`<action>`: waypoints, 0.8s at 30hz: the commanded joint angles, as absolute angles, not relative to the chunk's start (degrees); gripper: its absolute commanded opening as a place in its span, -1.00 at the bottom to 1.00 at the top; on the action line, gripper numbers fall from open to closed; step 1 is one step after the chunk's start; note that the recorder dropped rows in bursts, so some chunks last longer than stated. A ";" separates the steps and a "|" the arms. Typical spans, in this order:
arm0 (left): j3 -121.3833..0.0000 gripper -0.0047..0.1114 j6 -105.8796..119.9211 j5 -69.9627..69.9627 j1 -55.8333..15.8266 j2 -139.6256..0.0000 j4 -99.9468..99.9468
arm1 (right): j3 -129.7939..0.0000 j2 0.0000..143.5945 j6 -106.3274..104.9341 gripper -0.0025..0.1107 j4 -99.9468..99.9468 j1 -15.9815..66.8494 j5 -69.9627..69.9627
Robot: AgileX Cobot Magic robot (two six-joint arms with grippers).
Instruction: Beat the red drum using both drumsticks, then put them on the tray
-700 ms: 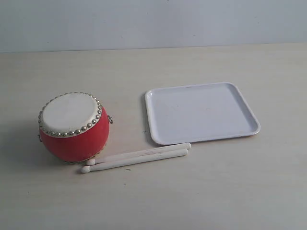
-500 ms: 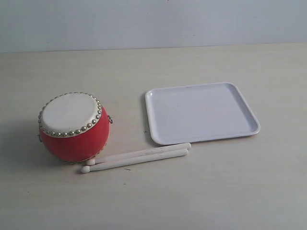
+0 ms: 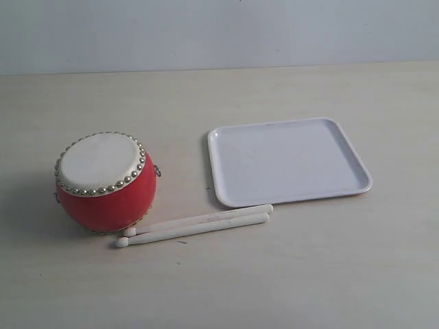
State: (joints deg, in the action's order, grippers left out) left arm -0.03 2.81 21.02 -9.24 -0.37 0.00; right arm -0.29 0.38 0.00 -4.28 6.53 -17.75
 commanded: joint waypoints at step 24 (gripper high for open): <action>0.00 -0.92 2.78 20.52 -9.17 0.00 0.32 | 0.00 0.00 -0.39 -0.96 -2.89 6.21 -6.56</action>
State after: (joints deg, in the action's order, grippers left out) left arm -0.03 2.81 21.02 -9.24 -0.37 0.00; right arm -0.29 0.38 0.00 -3.28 6.53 -8.17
